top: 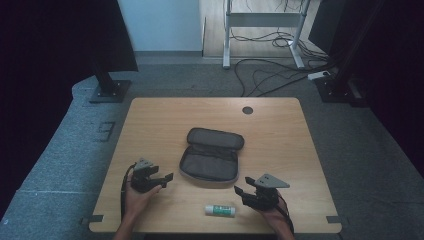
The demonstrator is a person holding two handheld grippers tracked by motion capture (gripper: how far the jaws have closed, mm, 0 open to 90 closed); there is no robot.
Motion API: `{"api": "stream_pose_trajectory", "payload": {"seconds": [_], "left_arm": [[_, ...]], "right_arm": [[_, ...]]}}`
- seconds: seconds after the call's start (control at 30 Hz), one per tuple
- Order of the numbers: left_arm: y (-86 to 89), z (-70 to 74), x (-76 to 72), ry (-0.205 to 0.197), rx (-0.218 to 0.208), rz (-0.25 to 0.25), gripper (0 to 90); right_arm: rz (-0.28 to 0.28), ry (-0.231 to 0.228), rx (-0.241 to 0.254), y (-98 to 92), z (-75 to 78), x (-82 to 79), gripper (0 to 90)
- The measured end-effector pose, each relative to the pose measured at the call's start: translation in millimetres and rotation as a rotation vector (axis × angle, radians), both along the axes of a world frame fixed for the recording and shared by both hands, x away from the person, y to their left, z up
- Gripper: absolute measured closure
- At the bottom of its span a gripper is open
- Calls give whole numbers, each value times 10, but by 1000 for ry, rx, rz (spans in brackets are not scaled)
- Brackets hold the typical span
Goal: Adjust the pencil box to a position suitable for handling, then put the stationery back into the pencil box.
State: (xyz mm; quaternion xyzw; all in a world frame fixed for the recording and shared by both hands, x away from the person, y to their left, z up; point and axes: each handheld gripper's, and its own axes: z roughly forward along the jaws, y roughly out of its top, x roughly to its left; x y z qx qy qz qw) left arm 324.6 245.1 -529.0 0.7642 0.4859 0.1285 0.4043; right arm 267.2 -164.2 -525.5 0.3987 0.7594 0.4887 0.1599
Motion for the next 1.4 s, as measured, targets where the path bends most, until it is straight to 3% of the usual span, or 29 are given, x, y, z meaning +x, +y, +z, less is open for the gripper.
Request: {"api": "stream_pose_trajectory", "payload": {"seconds": [0.23, 0.53, 0.97, 1.4], "left_arm": [[58, 9, 0, 3, -39, 15, 243], [36, -15, 6, 7, -16, 9, 248], [49, -78, 14, 27, 7, 10, 252], [61, -89, 19, 32, 4, 9, 253]], "right_arm": [[65, -1, 1, 95, 7, -42, 412], [157, 9, 10, 221, 2, -98, 439], [292, 40, -17, 417, -61, -165, 454], [355, 63, -66, 556, -164, -204, 473]]}}
